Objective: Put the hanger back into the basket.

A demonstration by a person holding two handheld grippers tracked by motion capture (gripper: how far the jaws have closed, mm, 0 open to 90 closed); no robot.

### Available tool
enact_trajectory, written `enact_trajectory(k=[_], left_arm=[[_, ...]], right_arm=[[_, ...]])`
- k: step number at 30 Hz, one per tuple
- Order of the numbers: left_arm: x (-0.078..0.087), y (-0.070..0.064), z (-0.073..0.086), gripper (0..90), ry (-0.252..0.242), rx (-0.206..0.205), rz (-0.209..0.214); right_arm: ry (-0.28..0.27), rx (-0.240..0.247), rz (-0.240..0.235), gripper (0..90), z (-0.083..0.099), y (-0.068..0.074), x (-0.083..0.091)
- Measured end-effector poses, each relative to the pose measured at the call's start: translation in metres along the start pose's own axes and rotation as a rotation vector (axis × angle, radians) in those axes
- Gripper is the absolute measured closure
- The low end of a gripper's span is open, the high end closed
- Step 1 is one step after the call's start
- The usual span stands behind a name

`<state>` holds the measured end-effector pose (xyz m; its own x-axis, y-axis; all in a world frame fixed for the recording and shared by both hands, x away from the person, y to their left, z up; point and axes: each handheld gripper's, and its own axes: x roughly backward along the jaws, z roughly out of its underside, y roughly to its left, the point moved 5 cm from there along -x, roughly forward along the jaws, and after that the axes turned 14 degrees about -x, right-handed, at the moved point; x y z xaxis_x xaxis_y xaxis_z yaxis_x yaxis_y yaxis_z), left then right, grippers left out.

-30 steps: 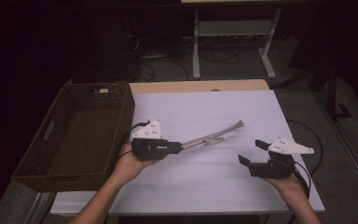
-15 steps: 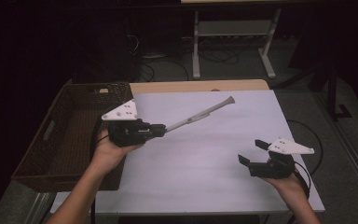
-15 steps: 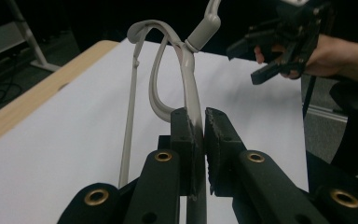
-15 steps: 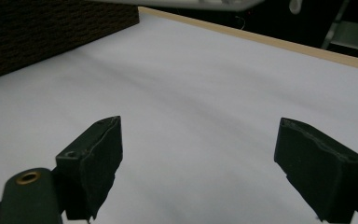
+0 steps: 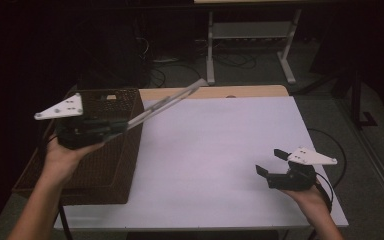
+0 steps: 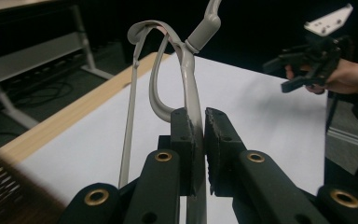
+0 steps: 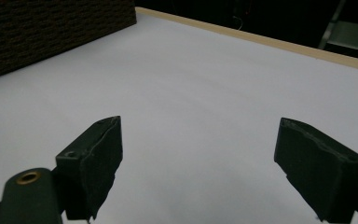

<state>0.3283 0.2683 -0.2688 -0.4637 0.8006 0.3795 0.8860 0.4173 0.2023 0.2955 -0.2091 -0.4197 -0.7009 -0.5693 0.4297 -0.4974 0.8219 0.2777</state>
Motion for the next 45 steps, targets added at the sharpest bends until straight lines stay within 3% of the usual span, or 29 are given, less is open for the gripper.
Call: enact_trajectory(k=[6, 12, 24, 36, 45], left_arm=[[0.041, 0.018, 0.019, 83.0, 0.007, 0.028, -0.087], [0.073, 0.031, 0.042, 83.0, 0.04, 0.06, -0.145], [0.115, 0.043, 0.083, 83.0, 0.112, 0.125, -0.235], [0.107, 0.049, 0.111, 82.8, 0.179, 0.171, -0.224], [0.087, 0.053, 0.121, 82.8, 0.236, 0.192, -0.199]], right_arm=[[0.0, 0.001, 0.003, 14.6, 0.0, 0.0, -0.002], [-0.002, 0.003, 0.007, 14.6, -0.001, 0.0, -0.001], [-0.005, -0.01, 0.018, 14.5, -0.002, -0.003, -0.001], [-0.009, -0.007, 0.018, 14.6, -0.003, -0.002, -0.004], [-0.01, -0.009, 0.021, 14.5, -0.004, -0.003, -0.002]])
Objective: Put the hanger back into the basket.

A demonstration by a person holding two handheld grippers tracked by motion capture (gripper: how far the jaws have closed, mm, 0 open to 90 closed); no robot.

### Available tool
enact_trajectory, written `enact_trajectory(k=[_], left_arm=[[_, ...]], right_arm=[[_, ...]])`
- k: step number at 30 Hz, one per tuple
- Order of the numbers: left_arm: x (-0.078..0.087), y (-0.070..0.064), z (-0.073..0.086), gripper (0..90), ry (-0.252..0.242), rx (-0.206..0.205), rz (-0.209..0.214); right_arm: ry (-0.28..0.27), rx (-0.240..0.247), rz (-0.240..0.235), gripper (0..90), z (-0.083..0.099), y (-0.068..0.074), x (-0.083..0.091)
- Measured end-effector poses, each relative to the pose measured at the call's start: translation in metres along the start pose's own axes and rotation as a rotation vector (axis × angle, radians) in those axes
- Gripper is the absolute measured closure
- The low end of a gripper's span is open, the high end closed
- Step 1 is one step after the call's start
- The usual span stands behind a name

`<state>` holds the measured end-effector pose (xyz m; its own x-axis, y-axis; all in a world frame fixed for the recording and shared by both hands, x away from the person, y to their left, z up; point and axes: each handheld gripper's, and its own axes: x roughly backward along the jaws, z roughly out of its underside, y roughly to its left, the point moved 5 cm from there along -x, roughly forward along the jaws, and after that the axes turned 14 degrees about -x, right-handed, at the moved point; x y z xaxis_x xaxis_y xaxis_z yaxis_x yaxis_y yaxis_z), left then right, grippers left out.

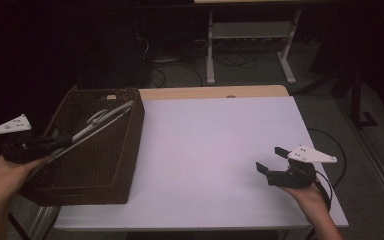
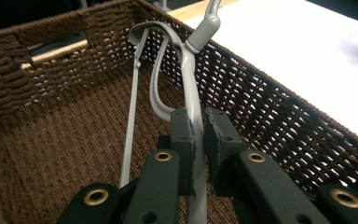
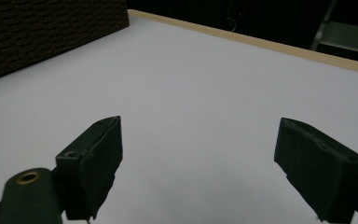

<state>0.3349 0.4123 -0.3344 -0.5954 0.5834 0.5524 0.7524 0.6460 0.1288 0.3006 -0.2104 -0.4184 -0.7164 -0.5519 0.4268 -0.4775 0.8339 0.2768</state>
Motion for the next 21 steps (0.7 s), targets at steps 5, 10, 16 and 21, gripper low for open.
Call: enact_trajectory(k=[5, 10, 16, 21], left_arm=[[-0.007, 0.002, 0.002, 82.4, 0.015, 0.004, -0.007], [-0.009, 0.004, 0.005, 73.9, -0.012, 0.009, -0.014], [-0.007, 0.002, -0.002, 57.8, -0.052, 0.027, -0.014], [-0.008, -0.006, -0.012, 43.4, -0.099, 0.036, -0.006]], right_arm=[[0.0, -0.003, 0.001, 14.5, 0.0, 0.001, 0.001], [-0.005, 0.0, 0.0, 14.6, 0.0, 0.001, 0.001], [-0.006, 0.005, 0.001, 14.5, -0.001, 0.001, 0.001], [-0.006, 0.007, -0.005, 14.5, -0.001, 0.004, 0.002]])
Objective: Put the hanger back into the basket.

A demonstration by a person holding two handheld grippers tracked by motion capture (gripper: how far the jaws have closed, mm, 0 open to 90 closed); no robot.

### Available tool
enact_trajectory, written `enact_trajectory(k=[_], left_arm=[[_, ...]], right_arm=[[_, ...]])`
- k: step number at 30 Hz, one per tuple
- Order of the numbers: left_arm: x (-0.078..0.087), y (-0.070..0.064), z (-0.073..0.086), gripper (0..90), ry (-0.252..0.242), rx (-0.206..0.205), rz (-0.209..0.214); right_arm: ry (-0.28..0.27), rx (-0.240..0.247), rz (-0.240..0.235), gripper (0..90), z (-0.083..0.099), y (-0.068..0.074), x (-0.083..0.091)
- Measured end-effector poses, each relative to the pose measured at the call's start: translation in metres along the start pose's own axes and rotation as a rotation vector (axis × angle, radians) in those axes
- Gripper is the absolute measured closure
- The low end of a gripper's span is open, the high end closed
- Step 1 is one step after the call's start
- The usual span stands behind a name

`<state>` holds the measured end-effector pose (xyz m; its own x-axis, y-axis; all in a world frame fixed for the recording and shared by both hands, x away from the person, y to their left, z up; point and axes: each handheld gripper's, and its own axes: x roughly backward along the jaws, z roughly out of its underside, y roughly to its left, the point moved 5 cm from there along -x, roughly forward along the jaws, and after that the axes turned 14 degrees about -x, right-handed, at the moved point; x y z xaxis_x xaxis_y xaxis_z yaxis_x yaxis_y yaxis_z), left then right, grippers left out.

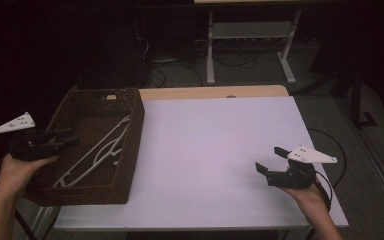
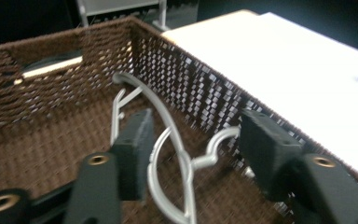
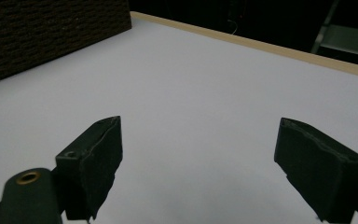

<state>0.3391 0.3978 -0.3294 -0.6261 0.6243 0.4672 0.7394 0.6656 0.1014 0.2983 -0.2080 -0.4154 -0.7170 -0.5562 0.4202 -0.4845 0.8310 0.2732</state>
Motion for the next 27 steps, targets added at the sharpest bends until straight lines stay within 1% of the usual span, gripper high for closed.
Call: enact_trajectory(k=[3, 4, 6, 7, 8, 10, 14, 16, 22, 23, 25, 27], left_arm=[[-0.003, -0.006, -0.008, 37.3, -0.024, 0.002, 0.007], [-0.004, -0.009, -0.01, 35.3, -0.026, -0.005, 0.013], [-0.007, -0.013, -0.015, 28.3, -0.031, -0.009, 0.006], [-0.007, -0.013, -0.015, 25.3, -0.031, -0.009, 0.006], [-0.01, -0.019, -0.021, 22.3, -0.036, -0.012, 0.002], [-0.013, -0.024, -0.026, 17.4, -0.05, -0.017, -0.003], [-0.018, -0.037, -0.037, 15.9, -0.091, -0.027, 0.01], [-0.021, -0.044, -0.044, 13.1, -0.109, -0.038, 0.01], [-0.033, -0.063, -0.057, 5.2, -0.155, -0.049, 0.023], [-0.036, -0.067, -0.058, 2.9, -0.158, -0.051, 0.027], [-0.042, -0.074, -0.061, 2.6, -0.172, -0.055, 0.038], [-0.047, -0.081, -0.064, 1.0, -0.181, -0.057, 0.041]], right_arm=[[-0.003, 0.003, -0.005, 14.4, -0.001, 0.002, 0.0], [-0.005, 0.002, -0.007, 14.3, -0.002, 0.002, 0.0], [-0.007, 0.006, -0.009, 14.2, -0.003, 0.004, 0.001], [-0.008, 0.003, -0.013, 14.0, -0.004, 0.004, 0.001], [-0.008, 0.005, -0.014, 14.0, -0.005, 0.005, 0.002], [-0.013, 0.006, -0.018, 13.9, -0.007, 0.006, 0.003], [-0.023, 0.005, -0.028, 13.7, -0.013, 0.009, 0.004], [-0.031, -0.006, -0.034, 13.5, -0.017, 0.011, 0.006], [-0.049, -0.006, -0.047, 12.4, -0.028, 0.015, 0.006], [-0.05, -0.008, -0.049, 11.1, -0.029, 0.016, 0.006], [-0.055, -0.007, -0.048, 9.0, -0.032, 0.017, 0.005], [-0.056, -0.004, -0.051, 4.9, -0.035, 0.019, 0.003]])
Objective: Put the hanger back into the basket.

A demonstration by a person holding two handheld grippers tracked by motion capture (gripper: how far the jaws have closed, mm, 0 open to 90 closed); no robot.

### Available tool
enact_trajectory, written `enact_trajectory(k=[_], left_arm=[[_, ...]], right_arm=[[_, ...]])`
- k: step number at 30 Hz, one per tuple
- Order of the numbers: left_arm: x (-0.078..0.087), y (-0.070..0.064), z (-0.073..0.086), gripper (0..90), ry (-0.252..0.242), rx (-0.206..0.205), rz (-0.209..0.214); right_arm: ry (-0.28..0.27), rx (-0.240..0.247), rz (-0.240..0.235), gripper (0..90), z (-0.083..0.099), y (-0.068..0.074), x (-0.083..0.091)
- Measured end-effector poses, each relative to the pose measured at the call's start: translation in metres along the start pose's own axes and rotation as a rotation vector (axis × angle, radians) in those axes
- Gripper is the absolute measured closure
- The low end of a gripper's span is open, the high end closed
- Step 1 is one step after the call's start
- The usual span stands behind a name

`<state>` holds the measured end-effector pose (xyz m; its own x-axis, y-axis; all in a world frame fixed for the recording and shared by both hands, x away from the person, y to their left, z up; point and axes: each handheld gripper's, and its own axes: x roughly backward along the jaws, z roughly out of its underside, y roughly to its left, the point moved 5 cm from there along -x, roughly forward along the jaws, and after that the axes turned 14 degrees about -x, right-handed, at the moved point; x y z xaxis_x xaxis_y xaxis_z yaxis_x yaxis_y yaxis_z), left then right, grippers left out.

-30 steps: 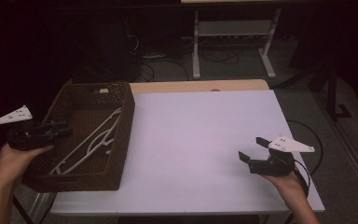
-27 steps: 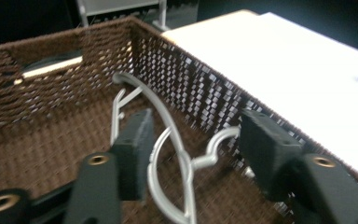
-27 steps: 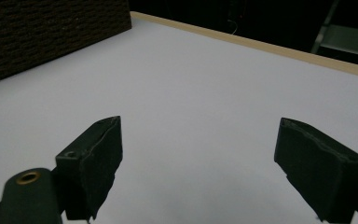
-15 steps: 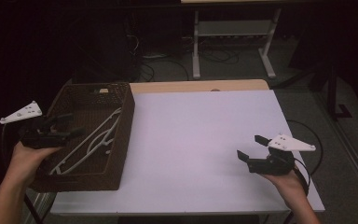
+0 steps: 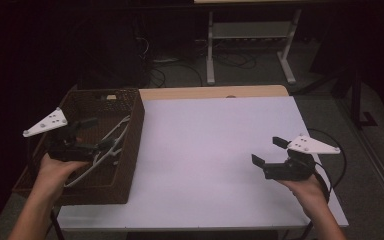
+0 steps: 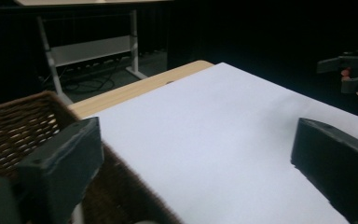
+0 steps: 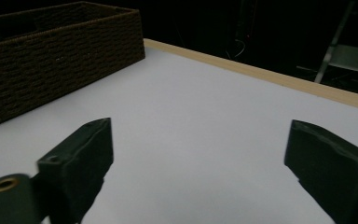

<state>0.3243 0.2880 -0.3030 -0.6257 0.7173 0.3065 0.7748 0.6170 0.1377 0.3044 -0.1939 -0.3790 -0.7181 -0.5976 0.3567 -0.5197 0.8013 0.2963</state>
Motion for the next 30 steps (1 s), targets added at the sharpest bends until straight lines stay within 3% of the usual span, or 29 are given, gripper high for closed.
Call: enact_trajectory(k=[5, 14, 20, 30], left_arm=[[-0.014, -0.016, -0.007, 0.5, -0.043, 0.006, 0.032], [-0.038, -0.036, -0.007, 0.6, -0.085, 0.009, 0.082], [-0.048, -0.041, 0.003, 0.6, -0.117, 0.023, 0.085], [-0.057, -0.045, 0.012, 0.6, -0.11, 0.03, 0.104]], right_arm=[[-0.011, 0.007, 0.006, 0.1, -0.007, 0.002, -0.003], [-0.057, 0.022, -0.025, 0.0, -0.026, 0.012, -0.007], [-0.071, 0.028, -0.056, 0.0, -0.034, 0.02, -0.014], [-0.108, 0.036, -0.095, 0.0, -0.044, 0.028, -0.023]])
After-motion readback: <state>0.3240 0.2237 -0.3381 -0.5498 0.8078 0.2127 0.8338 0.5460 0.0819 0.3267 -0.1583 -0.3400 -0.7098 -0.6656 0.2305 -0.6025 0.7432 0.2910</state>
